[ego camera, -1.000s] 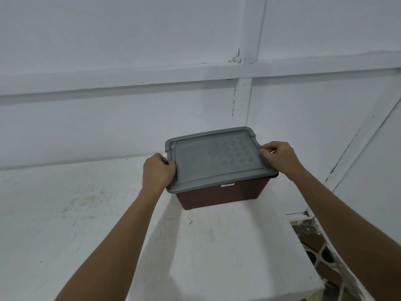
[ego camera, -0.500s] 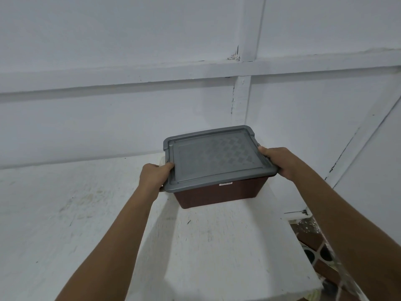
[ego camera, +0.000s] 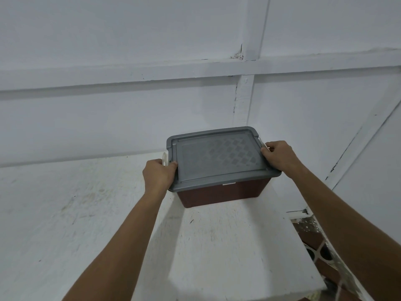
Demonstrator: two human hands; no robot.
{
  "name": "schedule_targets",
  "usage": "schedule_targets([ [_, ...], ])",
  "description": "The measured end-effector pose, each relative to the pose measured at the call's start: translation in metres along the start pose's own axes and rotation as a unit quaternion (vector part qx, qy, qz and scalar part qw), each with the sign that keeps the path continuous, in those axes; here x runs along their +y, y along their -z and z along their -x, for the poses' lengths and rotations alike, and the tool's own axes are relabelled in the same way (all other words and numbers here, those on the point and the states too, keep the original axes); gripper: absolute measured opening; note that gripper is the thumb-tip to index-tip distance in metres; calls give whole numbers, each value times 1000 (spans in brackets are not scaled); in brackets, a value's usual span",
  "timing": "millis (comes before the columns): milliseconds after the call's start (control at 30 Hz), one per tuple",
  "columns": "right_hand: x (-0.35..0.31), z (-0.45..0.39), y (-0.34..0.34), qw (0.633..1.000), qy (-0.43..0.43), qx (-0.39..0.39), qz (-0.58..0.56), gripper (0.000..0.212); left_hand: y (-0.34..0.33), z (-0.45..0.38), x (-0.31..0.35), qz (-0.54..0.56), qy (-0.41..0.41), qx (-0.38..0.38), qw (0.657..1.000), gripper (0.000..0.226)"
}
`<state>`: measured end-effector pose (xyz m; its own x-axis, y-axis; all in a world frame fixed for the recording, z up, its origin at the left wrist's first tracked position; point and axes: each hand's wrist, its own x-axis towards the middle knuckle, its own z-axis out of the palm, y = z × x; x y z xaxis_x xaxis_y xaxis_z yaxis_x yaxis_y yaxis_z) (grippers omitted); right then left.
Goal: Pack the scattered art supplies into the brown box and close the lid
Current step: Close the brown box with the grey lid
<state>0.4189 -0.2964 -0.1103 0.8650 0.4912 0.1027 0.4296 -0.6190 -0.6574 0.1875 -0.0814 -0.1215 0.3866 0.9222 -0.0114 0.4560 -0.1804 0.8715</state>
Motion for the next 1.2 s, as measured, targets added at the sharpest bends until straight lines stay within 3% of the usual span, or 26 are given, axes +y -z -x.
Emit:
schedule_targets([
  [100, 5, 2, -1, 999, -1, -13, -46, 27, -5, 1, -2, 65, 28, 2, 997, 34],
  [267, 5, 2, -3, 986, -63, -38, -148, 29, -6, 3, -2, 170, 80, -15, 982, 14],
  [400, 5, 4, -3, 972, -106, -82, -192, 31, -12, 1, 1, 98, 69, 14, 993, 34],
  [500, 3, 3, -4, 990, -51, -61, -114, 28, -13, 2, 6, -23, -13, 32, 999, 37],
  [633, -4, 4, -5, 995, 17, -61, 71, 27, -14, 10, 12, -157, -118, 37, 980, 37],
  [767, -9, 8, -2, 987, 27, -135, 85, 58, -19, 13, 12, -220, -139, 33, 965, 28],
  [967, -4, -1, -7, 979, 46, -153, 128, 62, -27, 12, 20, -349, -159, -15, 923, 23],
  [1033, -2, -2, -6, 978, 48, -163, 122, 62, -26, 12, 20, -358, -160, -21, 919, 23],
  [1100, 0, 1, -7, 980, 58, -162, 102, 62, -27, 14, 19, -299, -137, -27, 944, 23],
  [1167, 0, 8, -6, 987, 81, -130, 48, 54, -25, 11, 11, -236, -146, -29, 960, 21],
  [1200, 1, 12, -6, 989, 104, -106, 24, 47, -21, 10, 8, -218, -159, -36, 962, 31],
])
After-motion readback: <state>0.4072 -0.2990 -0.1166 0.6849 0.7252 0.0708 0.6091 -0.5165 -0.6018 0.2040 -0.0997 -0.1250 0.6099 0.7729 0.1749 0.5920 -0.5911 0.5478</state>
